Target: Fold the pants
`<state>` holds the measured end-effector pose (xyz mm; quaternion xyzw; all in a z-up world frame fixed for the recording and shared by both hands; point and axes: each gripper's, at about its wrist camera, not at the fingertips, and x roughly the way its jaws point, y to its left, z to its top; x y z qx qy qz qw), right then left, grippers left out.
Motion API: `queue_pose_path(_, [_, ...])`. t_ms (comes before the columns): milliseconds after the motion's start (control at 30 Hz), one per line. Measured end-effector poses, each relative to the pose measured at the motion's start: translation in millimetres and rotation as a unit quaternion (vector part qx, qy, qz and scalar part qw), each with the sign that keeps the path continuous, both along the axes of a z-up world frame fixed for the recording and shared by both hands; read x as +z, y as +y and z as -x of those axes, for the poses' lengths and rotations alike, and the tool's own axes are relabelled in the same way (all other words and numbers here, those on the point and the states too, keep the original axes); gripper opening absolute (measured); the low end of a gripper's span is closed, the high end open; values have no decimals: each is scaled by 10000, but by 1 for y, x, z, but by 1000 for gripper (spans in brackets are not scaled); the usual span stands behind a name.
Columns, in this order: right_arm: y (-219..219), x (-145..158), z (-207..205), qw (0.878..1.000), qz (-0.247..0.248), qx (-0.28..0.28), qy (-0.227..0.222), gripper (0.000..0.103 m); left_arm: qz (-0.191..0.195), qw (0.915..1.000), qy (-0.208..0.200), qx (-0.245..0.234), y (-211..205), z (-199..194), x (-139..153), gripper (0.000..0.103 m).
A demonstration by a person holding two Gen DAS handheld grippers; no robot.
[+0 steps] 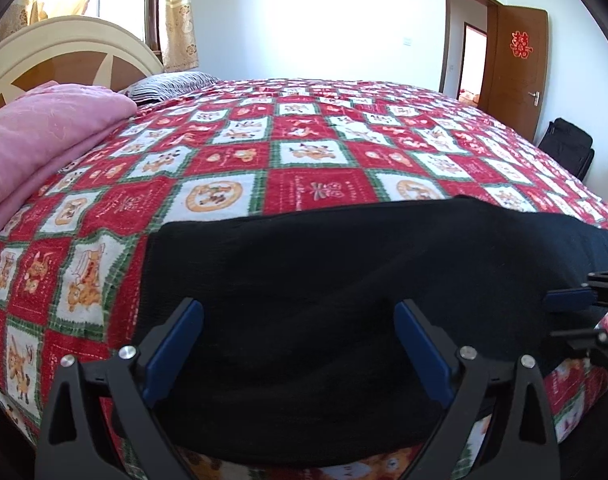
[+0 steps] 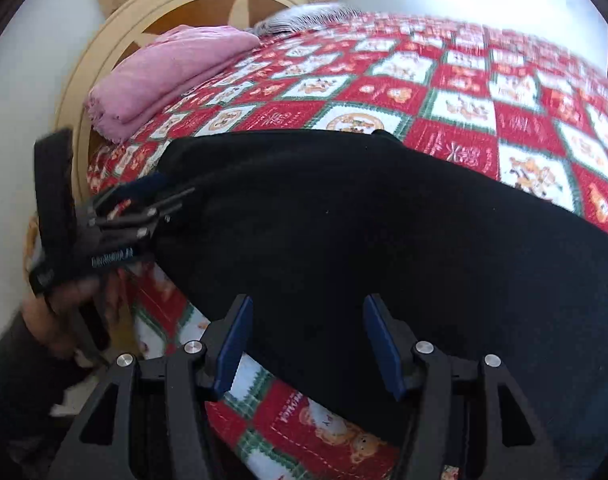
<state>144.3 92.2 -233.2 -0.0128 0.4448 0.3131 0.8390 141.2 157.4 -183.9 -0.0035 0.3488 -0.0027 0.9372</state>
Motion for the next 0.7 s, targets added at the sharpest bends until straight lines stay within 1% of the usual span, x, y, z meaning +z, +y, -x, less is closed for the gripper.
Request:
queue_pose_path(100, [4,1,10,9995,253,-19,-194,59,-3,10000,-7,17,1,1,1,100])
queue_pose_path(133, [4,3,13,9995,248,-21,-214,59,22,10000,-21,32,2,2,3,100])
queue_pose_path(200, [1,2,16,9999,66,14,-102,59,5,9999,-45,128,6,2,4,100])
queue_pose_path(267, [-3,-4,15,10000,13,13,-63,59,24,9997,3,244,12,0,0,100])
queue_pose_path(333, [-3,-8,14,9999,-8,74,-82,59,20,9997,-19,245,15,1,-2,101])
queue_pose_path(433, [-10,-3,13,9998,-190,29,66,59,28,9996,3,286,12,1,2,101])
queue_pose_path(500, [-24,-1,9,9983,-500,-93,267,59,98,9996,-18,270,9,2,5,101])
queue_pose_path(533, [-29,1,7,9978,-572,-174,298,59,115,9996,-28,243,6,2,7,101])
queue_pose_path(600, [-45,5,4,9967,-648,-403,257,59,98,9998,-57,190,0,3,10,101])
queue_pose_path(700, [-76,8,-3,9946,-580,-821,260,59,92,9999,-94,91,-13,4,15,101])
